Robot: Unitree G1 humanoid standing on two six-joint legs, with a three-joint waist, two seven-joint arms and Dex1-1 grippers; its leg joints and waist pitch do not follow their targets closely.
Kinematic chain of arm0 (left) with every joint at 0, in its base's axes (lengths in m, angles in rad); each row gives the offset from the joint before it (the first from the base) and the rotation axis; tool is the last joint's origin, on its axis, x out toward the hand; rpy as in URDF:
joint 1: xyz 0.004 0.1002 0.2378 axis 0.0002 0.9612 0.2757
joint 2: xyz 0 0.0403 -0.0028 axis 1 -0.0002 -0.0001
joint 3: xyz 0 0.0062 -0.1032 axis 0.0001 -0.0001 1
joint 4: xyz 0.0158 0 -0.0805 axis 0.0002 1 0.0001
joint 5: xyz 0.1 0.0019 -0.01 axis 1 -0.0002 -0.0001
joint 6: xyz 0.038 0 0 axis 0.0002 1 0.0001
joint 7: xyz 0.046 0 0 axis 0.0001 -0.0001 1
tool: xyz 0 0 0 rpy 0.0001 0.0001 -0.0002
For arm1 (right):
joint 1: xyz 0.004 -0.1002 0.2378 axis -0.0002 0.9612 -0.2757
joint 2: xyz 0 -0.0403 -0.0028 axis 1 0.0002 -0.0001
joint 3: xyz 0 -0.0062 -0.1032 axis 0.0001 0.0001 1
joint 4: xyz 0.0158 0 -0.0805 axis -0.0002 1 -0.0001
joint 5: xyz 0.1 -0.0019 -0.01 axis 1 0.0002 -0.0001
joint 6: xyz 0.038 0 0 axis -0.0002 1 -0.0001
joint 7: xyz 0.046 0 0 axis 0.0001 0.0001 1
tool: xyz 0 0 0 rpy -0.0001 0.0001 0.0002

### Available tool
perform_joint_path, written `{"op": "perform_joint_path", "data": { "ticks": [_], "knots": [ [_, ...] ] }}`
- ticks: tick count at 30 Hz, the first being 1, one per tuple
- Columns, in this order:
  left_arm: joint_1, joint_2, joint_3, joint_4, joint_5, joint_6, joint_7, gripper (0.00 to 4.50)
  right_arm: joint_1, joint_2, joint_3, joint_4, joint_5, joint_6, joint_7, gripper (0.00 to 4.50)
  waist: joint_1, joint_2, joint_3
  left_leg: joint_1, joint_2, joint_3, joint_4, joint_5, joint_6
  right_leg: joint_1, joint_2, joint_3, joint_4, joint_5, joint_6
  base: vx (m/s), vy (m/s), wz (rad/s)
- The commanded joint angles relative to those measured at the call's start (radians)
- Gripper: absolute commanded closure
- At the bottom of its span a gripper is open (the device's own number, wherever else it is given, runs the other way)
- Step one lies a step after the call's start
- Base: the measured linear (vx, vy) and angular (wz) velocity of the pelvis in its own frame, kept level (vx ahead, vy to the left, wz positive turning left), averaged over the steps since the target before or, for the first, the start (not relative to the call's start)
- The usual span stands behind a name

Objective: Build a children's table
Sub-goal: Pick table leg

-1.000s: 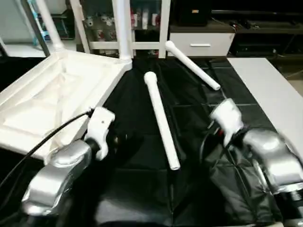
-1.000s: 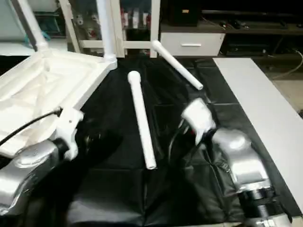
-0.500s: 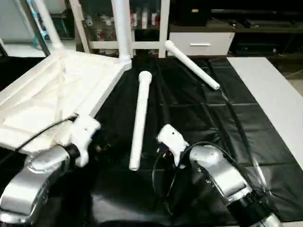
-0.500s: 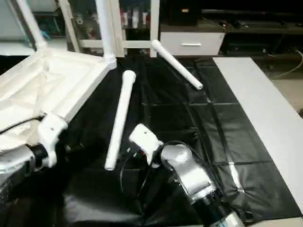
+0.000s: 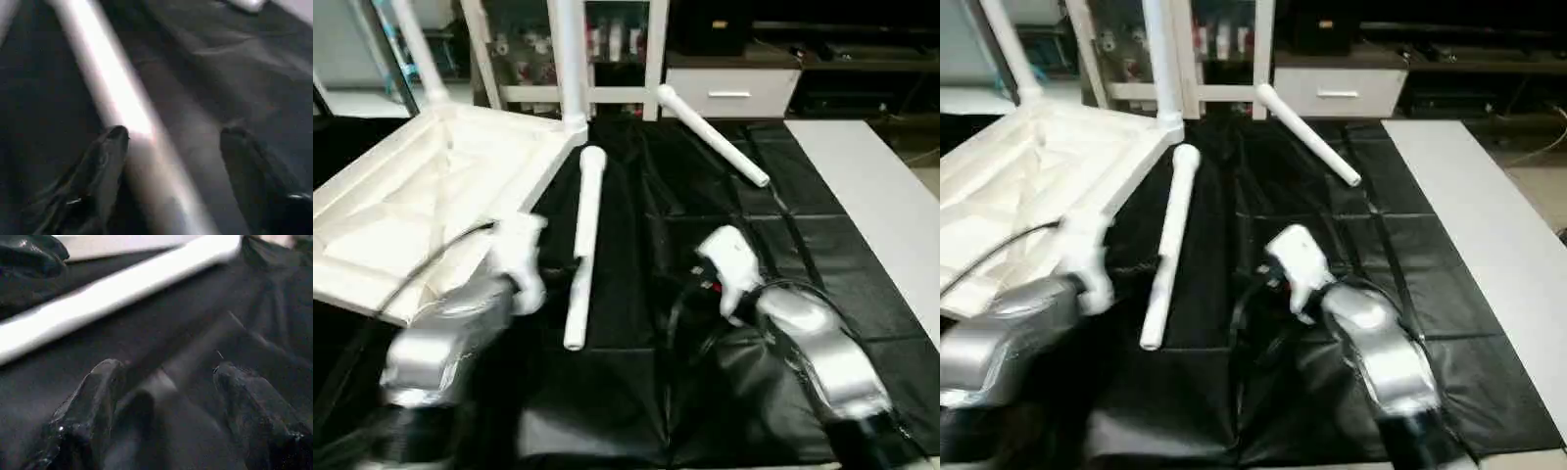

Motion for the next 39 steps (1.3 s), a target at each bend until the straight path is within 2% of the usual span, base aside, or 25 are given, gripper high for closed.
{"op": "perform_joint_path", "data": {
  "ticks": [1,2,3,4,5,6,8,10,13,16,21,22,23,28,29,32,33,35,37,39],
  "knots": [
    [-0.029,-0.003,-0.024,0.031,0.014,0.041,0.024,0.96,0.019,-0.010,-0.025,-0.056,-0.010,0.028,-0.011,1.21,0.000,0.022,-0.059,0.037,0.057,-0.038,-0.078,-0.193,-0.025,0.028,-0.082,0.044,-0.076,0.077,-0.200,0.000,0.000,0.00],
    [-0.029,-0.003,-0.024,0.031,0.014,0.042,0.024,0.96,0.020,-0.011,-0.025,-0.057,-0.010,0.028,-0.011,1.21,-0.007,0.016,-0.056,0.036,0.057,-0.036,-0.080,-0.200,-0.019,0.027,-0.078,0.044,-0.083,0.067,-0.195,0.000,0.000,0.00],
    [-0.039,-0.014,-0.038,0.058,0.031,0.062,0.037,0.79,0.038,-0.014,-0.029,-0.082,-0.011,0.038,-0.013,1.21,-0.008,0.022,-0.059,0.038,0.057,-0.038,-0.077,-0.198,-0.014,0.029,-0.079,0.043,-0.080,0.066,-0.197,0.000,0.000,0.00],
    [-0.041,-0.014,-0.042,0.065,0.039,0.067,0.041,0.79,0.042,-0.015,-0.029,-0.088,-0.013,0.040,-0.013,1.21,-0.011,0.015,-0.058,0.037,0.057,-0.037,-0.074,-0.192,-0.002,0.030,-0.079,0.044,-0.083,0.065,-0.199,0.000,0.000,0.00],
    [-0.046,-0.015,-0.052,0.080,0.054,0.077,0.048,0.68,0.052,-0.016,-0.028,-0.102,-0.016,0.045,-0.015,1.21,-0.011,0.023,-0.059,0.037,0.056,-0.037,-0.073,-0.182,0.009,0.029,-0.078,0.043,-0.086,0.060,-0.198,0.000,0.000,0.00],
    [-0.051,-0.005,-0.075,0.104,0.102,0.073,0.066,0.53,0.064,-0.022,-0.019,-0.126,-0.017,0.050,-0.016,1.21,-0.013,0.020,-0.059,0.036,0.056,-0.037,-0.071,-0.176,0.014,0.029,-0.079,0.044,-0.084,0.061,-0.201,0.000,0.000,0.00],
    [-0.054,0.005,-0.089,0.130,0.159,0.041,0.097,0.33,0.075,-0.028,-0.003,-0.154,-0.017,0.057,-0.014,1.21,-0.012,0.041,-0.057,0.037,0.058,-0.042,-0.073,-0.190,0.020,0.028,-0.078,0.042,-0.088,0.030,-0.196,0.000,0.000,0.00],
    [-0.062,-0.004,-0.070,0.129,0.163,0.021,0.136,0.20,0.082,-0.032,0.005,-0.181,-0.006,0.071,-0.014,1.21,-0.017,0.035,-0.056,0.038,0.058,-0.042,-0.076,-0.215,0.015,0.029,-0.077,0.041,-0.090,-0.006,-0.193,0.000,0.000,0.00],
    [-0.070,-0.011,-0.050,0.097,0.159,0.018,0.168,0.03,0.086,-0.033,0.007,-0.196,-0.001,0.082,-0.020,1.21,-0.016,0.046,-0.057,0.040,0.060,-0.042,-0.075,-0.229,0.007,0.022,-0.080,0.042,-0.095,-0.055,-0.198,0.000,0.000,0.00],
    [-0.072,-0.015,-0.039,0.074,0.148,0.003,0.174,0.03,0.089,-0.033,0.010,-0.203,0.000,0.087,-0.023,1.21,-0.015,0.047,-0.059,0.038,0.061,-0.044,-0.077,-0.218,0.005,0.022,-0.078,0.041,-0.091,-0.026,-0.203,0.000,0.000,0.00],
    [-0.068,-0.038,-0.013,0.068,0.139,-0.024,0.187,0.03,0.091,-0.030,0.021,-0.210,-0.006,0.094,-0.017,1.21,-0.011,0.046,-0.061,0.035,0.059,-0.042,-0.073,-0.181,0.020,0.025,-0.079,0.040,-0.085,0.046,-0.203,0.000,0.000,0.00],
    [-0.058,-0.035,-0.001,0.095,0.169,0.007,0.211,0.03,0.090,-0.032,0.033,-0.218,-0.009,0.101,-0.016,1.21,-0.010,0.039,-0.061,0.034,0.059,-0.042,-0.072,-0.174,0.027,0.026,-0.080,0.040,-0.084,0.050,-0.203,0.000,0.000,0.00],
    [-0.055,-0.034,0.003,0.104,0.176,0.022,0.219,0.03,0.089,-0.034,0.037,-0.220,-0.010,0.102,-0.016,1.21,-0.010,0.042,-0.061,0.035,0.058,-0.041,-0.071,-0.175,0.030,0.024,-0.079,0.040,-0.086,0.038,-0.200,0.000,0.000,0.00],
    [-0.034,-0.027,-0.001,0.124,0.174,0.058,0.222,0.03,0.089,-0.046,0.056,-0.233,-0.010,0.122,-0.004,1.21,-0.010,0.044,-0.059,0.038,0.060,-0.043,-0.075,-0.206,0.014,0.021,-0.079,0.041,-0.091,-0.017,-0.194,0.000,0.000,0.00],
    [-0.019,-0.030,0.000,0.140,0.164,0.069,0.218,0.03,0.098,-0.067,0.076,-0.264,0.001,0.148,0.027,1.21,-0.010,0.044,-0.058,0.038,0.060,-0.043,-0.076,-0.212,0.012,0.021,-0.079,0.041,-0.091,-0.020,-0.194,0.000,0.000,0.00],
    [-0.015,-0.034,0.004,0.152,0.163,0.065,0.221,0.03,0.108,-0.100,0.091,-0.313,0.030,0.172,0.079,1.21,-0.006,0.044,-0.058,0.038,0.061,-0.044,-0.076,-0.216,0.011,0.022,-0.080,0.043,-0.093,-0.019,-0.178,0.000,0.000,0.00],
    [-0.015,-0.034,0.003,0.150,0.161,0.067,0.217,0.03,0.110,-0.108,0.092,-0.323,0.037,0.176,0.089,1.21,-0.004,0.050,-0.058,0.038,0.062,-0.045,-0.077,-0.218,0.009,0.021,-0.081,0.043,-0.092,-0.016,-0.175,0.000,0.000,0.00],
    [-0.013,-0.027,-0.009,0.143,0.155,0.073,0.190,0.03,0.111,-0.128,0.092,-0.339,0.051,0.186,0.113,1.21,-0.003,0.045,-0.057,0.039,0.063,-0.047,-0.080,-0.233,0.004,0.022,-0.082,0.042,-0.094,-0.031,-0.177,0.000,0.000,0.00],
    [-0.006,-0.011,-0.032,0.125,0.145,0.083,0.140,0.03,0.112,-0.177,0.091,-0.360,0.064,0.190,0.156,1.21,-0.003,0.045,-0.057,0.038,0.063,-0.047,-0.081,-0.241,0.003,0.021,-0.084,0.044,-0.095,-0.047,-0.178,0.000,0.000,0.00],
    [-0.002,-0.001,-0.036,0.116,0.145,0.087,0.131,0.31,0.109,-0.190,0.084,-0.360,0.062,0.188,0.161,1.21,-0.003,0.044,-0.055,0.038,0.063,-0.045,-0.080,-0.241,0.003,0.020,-0.084,0.044,-0.096,-0.050,-0.182,0.000,0.000,0.00]
  ]
}}
